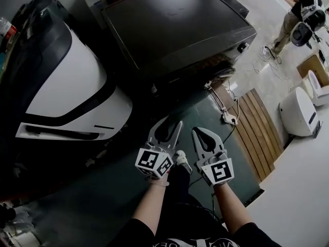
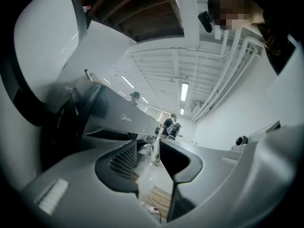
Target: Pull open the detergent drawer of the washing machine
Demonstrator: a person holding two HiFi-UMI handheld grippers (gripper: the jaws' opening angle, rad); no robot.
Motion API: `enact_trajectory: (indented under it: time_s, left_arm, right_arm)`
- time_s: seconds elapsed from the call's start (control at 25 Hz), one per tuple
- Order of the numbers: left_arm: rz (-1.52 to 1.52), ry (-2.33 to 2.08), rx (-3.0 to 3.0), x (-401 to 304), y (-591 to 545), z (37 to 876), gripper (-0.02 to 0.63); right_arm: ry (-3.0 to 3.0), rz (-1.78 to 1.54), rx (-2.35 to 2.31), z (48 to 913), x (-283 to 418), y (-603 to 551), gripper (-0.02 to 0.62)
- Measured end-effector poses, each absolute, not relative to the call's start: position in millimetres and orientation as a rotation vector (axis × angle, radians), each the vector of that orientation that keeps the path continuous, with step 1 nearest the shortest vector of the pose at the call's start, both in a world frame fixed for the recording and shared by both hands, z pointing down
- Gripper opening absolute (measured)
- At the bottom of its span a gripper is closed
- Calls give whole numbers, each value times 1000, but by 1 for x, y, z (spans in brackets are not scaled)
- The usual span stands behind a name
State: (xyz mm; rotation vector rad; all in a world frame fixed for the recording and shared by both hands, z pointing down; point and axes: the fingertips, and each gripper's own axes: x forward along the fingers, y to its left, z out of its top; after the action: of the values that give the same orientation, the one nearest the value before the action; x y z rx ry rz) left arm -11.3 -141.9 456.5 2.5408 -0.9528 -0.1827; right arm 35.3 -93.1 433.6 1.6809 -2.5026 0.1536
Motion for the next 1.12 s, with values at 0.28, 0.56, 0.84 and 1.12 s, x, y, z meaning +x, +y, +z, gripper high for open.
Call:
enact_trajectory:
  time_s: [0.28,0.56,0.84,1.12]
  left_arm:
    - [-383,-1024,2348,6,-194,479,140]
    - [-581,-1071,2165,6,-230,481,140]
    - [-713,-1083,2074,6,-247,485,155]
    - [-875,-1107,1965,-10,-259,480,158]
  right_arm:
    - [-2533,232,1644,460,53,-138,12]
    - [-2565,276,1605,475,55,-165,12]
    - [-2570,280,1577,483,65,-185,12]
    - [-2595,287,1556,485,62,-196,12]
